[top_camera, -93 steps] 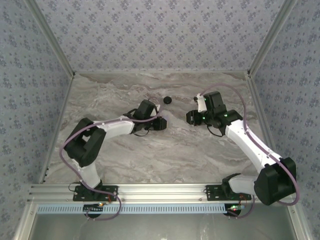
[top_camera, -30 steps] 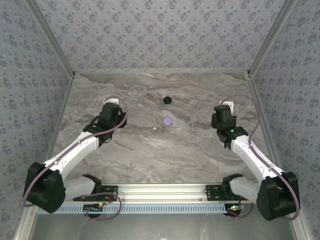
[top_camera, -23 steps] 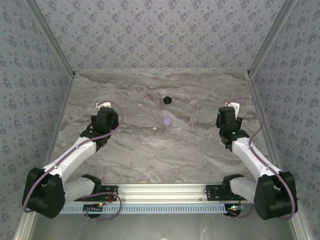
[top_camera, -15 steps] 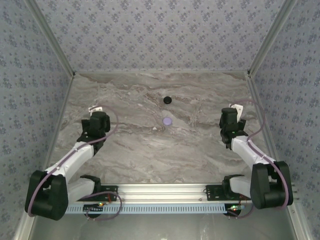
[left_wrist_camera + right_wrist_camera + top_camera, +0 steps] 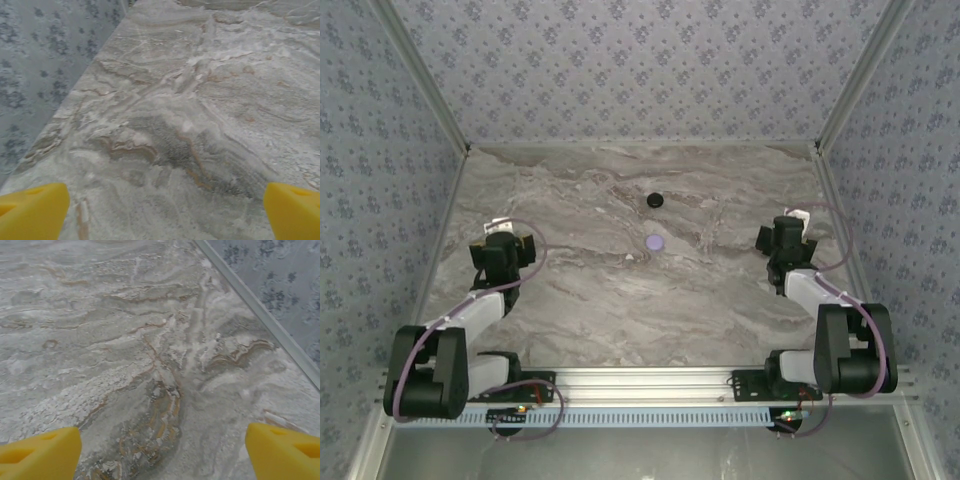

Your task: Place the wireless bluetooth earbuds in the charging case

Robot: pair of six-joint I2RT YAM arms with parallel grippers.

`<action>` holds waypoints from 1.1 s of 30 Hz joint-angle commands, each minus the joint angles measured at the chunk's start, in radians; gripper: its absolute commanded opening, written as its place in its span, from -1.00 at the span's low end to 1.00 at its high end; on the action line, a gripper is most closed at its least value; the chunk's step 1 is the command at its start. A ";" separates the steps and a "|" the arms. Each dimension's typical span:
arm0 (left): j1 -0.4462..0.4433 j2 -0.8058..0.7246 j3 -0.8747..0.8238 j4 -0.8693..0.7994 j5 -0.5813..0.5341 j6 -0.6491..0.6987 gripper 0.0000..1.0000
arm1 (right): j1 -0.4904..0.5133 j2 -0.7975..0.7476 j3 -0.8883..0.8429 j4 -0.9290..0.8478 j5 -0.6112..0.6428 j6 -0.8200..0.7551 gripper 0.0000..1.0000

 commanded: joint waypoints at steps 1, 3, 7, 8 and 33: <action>0.013 0.037 -0.017 0.166 0.146 0.040 0.98 | -0.009 -0.012 -0.076 0.203 -0.098 -0.060 0.79; 0.018 0.059 -0.016 0.196 0.190 0.049 0.98 | -0.016 -0.013 -0.105 0.262 -0.138 -0.090 0.80; 0.023 0.082 -0.018 0.249 0.261 0.058 0.98 | -0.029 -0.002 -0.148 0.379 -0.208 -0.099 0.81; 0.026 0.086 -0.028 0.276 0.279 0.061 0.98 | -0.030 0.003 -0.154 0.401 -0.220 -0.108 0.81; 0.082 0.340 0.051 0.403 0.326 0.027 0.98 | -0.019 0.221 -0.114 0.554 -0.302 -0.192 1.00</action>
